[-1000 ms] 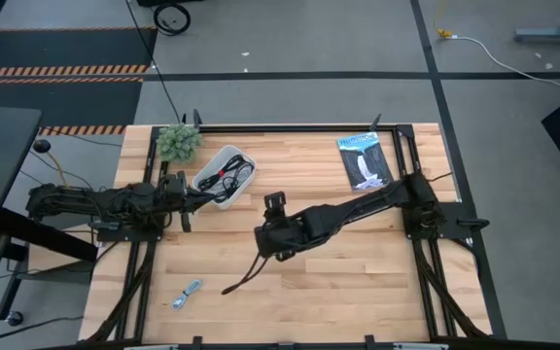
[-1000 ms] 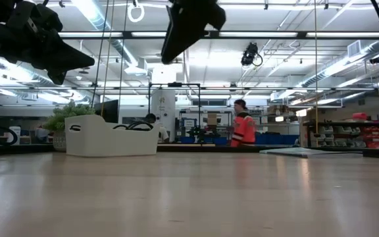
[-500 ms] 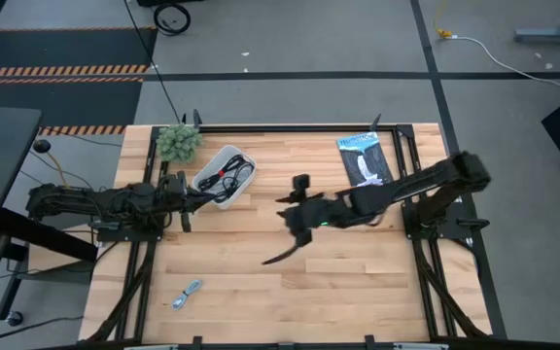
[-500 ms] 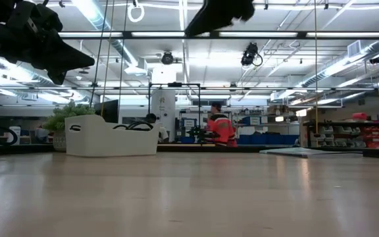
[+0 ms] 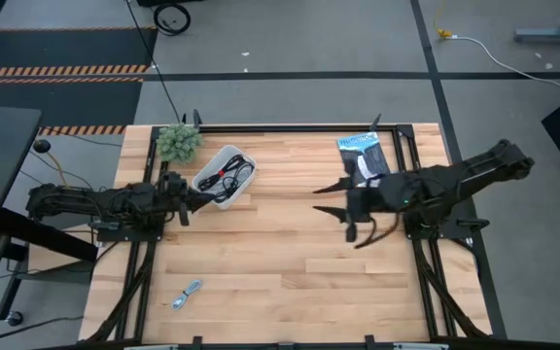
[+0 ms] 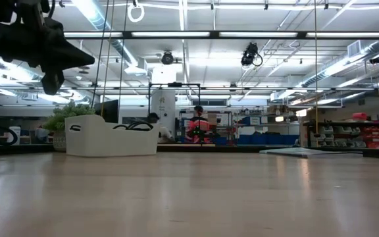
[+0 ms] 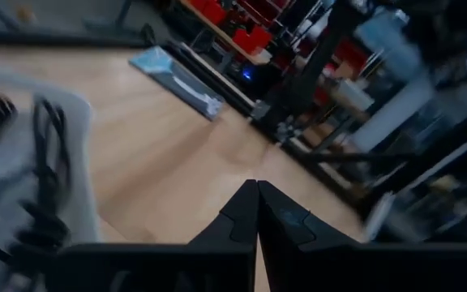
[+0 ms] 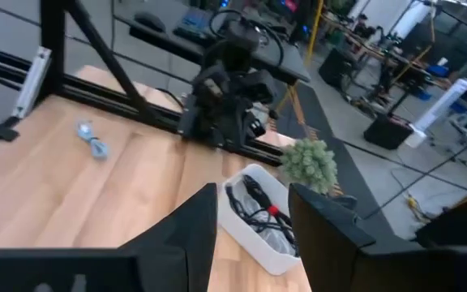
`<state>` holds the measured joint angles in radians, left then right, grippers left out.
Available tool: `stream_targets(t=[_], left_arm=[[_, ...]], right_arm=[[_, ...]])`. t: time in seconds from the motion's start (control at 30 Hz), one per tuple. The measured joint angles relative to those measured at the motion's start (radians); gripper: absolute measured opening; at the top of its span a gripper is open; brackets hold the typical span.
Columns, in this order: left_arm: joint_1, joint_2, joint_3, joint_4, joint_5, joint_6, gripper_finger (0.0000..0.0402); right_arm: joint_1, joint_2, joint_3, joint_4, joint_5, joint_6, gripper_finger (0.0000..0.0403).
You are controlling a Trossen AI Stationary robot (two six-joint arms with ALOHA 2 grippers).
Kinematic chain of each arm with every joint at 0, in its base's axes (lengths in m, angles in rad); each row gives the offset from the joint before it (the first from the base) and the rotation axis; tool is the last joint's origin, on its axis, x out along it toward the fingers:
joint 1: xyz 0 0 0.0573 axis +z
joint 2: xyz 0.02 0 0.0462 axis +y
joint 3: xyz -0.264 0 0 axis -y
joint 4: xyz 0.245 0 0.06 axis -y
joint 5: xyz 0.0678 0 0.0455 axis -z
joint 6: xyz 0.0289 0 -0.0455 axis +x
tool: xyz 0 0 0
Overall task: Pick and place USB-C Cables
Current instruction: Put the blue charger cable into the white bin
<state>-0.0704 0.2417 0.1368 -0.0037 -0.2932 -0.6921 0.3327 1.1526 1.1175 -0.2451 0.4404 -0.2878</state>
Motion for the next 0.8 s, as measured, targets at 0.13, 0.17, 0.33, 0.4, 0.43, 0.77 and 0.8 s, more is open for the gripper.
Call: stream_targets(t=[0.13, 0.17, 0.33, 0.4, 0.43, 0.77, 0.8], left_arm=[[0.000, 0.000, 0.000, 0.001, 0.026, -0.073, 0.0011], [0.000, 0.000, 0.000, 0.002, 0.027, -0.073, 0.0011], [0.000, 0.000, 0.000, 0.097, 0.090, -0.139, 0.0011], [-0.004, 0.003, 0.001, 0.170, 0.188, -0.181, 0.0011], [-0.009, 0.011, 0.003, 0.197, 0.230, -0.203, 0.0011], [-0.154, 0.265, 0.212, -0.079, 0.291, -0.271, 0.0011], [-0.173, 0.300, 0.247, -0.133, 0.310, -0.282, 0.0011]], right_arm=[[0.032, -0.088, -0.088, 0.012, 0.001, -0.009, 0.0160], [0.038, -0.111, -0.107, 0.019, 0.000, -0.013, 0.0159], [0.054, -0.214, -0.162, 0.052, 0.025, -0.029, 0.0159], [0.054, -0.246, -0.172, 0.061, 0.030, -0.029, 0.0159], [0.054, -0.258, -0.181, 0.073, 0.030, -0.029, 0.0159], [0.052, -0.282, -0.231, 0.176, 0.029, -0.090, 0.0159], [0.052, -0.281, -0.231, 0.177, 0.029, -0.090, 0.0159]])
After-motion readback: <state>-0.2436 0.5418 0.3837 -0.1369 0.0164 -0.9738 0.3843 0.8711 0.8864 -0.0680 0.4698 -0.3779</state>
